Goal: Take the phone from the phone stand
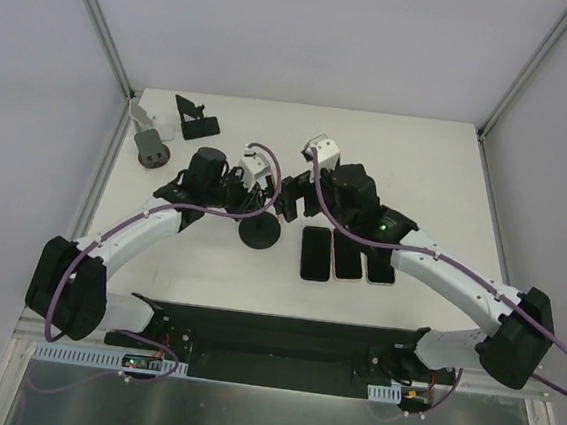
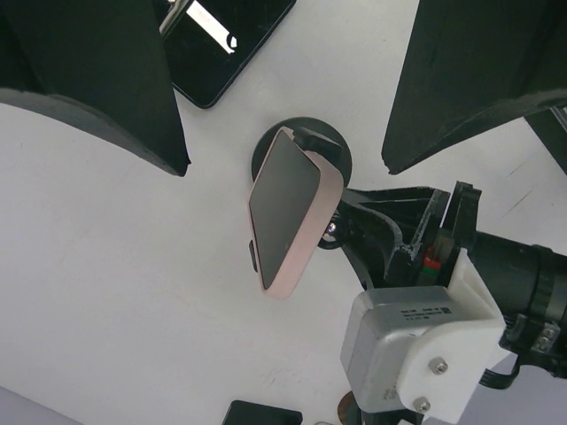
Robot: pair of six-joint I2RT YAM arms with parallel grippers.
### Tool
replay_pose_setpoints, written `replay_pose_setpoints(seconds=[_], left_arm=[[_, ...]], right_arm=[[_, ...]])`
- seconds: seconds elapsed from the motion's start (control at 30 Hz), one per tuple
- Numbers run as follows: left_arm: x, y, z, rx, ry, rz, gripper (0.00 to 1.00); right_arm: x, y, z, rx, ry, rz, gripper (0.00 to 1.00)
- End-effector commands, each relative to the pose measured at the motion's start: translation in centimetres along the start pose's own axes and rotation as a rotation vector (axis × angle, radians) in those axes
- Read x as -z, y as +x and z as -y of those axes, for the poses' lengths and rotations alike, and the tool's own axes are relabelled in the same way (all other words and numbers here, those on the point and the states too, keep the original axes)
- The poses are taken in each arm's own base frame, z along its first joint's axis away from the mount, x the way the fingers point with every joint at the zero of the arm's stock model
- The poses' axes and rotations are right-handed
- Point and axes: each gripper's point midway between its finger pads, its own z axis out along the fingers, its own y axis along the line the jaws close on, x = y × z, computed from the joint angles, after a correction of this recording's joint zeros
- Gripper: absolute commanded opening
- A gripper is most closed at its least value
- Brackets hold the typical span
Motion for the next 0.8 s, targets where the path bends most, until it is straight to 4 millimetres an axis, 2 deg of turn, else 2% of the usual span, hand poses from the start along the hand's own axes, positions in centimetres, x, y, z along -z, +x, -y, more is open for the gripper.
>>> replay_pose_setpoints(seconds=[0.0, 0.13, 0.27, 0.53, 0.77], left_arm=[[0.7, -0.5, -0.4, 0.126, -0.104, 0.031, 0.00], [0.6, -0.3, -0.1, 0.148, -0.115, 0.029, 0.00], [0.6, -0.1, 0.0, 0.153, -0.134, 0.028, 0.00], [0.3, 0.0, 0.4, 0.166, -0.139, 0.023, 0.00], [0.4, -0.3, 0.3, 0.189, -0.158, 0.029, 0.00]], right_arm=[[-0.6, -3.5, -1.0, -0.038, 0.004, 0.099, 0.94], [-1.9, -2.8, -0.8, -0.038, 0.032, 0.078, 0.90], [-3.5, -2.0, 0.5, -0.034, 0.118, 0.067, 0.81], [-5.1, -3.6, 1.7, 0.007, 0.183, 0.141, 0.59], [-6.9, -2.9, 1.8, 0.065, 0.199, 0.127, 0.46]])
